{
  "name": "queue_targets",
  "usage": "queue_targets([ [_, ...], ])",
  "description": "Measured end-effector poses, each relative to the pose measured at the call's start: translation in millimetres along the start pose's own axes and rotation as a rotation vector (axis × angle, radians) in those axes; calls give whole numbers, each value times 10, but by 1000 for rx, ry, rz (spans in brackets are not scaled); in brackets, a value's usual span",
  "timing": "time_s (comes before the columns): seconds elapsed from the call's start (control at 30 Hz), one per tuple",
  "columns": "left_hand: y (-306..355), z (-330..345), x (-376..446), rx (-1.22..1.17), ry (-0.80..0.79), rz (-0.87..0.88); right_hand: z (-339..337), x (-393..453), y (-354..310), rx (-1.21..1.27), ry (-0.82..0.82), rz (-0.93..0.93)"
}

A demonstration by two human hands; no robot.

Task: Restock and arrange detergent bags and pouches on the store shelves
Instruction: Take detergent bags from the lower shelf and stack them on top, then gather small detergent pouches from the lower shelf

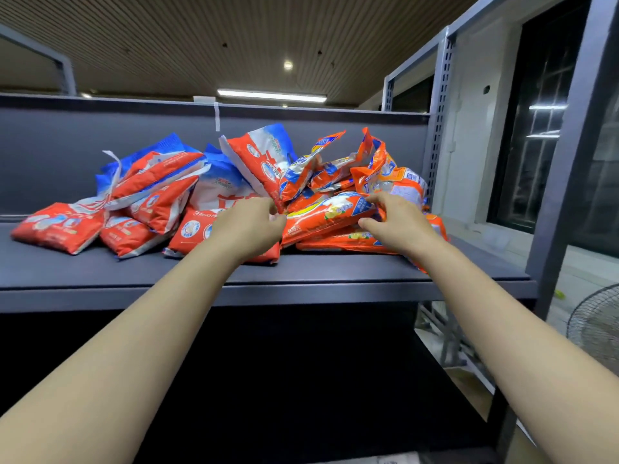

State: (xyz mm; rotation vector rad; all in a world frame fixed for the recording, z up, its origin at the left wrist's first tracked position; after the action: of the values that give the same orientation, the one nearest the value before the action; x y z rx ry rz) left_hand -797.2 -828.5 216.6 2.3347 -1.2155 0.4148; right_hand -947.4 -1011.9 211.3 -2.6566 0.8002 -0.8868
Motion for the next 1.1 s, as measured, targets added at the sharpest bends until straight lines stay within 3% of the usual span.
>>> queue_targets([
  [0.2, -375, -179, -559, 104, -34, -100, 256, -348, -500, -74, -190, -134],
  [0.63, -1379, -457, -1973, 161, -44, -275, 973, -1240, -1447, 46, -378, -388],
  [1.1, -3473, -877, -3207, 142, -177, -521, 2573, -1889, -3325, 131, -586, -519],
])
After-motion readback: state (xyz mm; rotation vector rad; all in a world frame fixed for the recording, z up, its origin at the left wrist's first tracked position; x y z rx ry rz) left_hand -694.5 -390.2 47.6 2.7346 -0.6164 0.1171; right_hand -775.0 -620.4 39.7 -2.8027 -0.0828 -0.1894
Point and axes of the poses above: each hand's wrist, its own x-axis towards the middle knuckle, its own z-axis out of the palm, y = z × x, the point moved 7 cm from there along x, towards the middle knuckle, and after that the axes turned 7 degrees about -y, right-handed, at the moved point
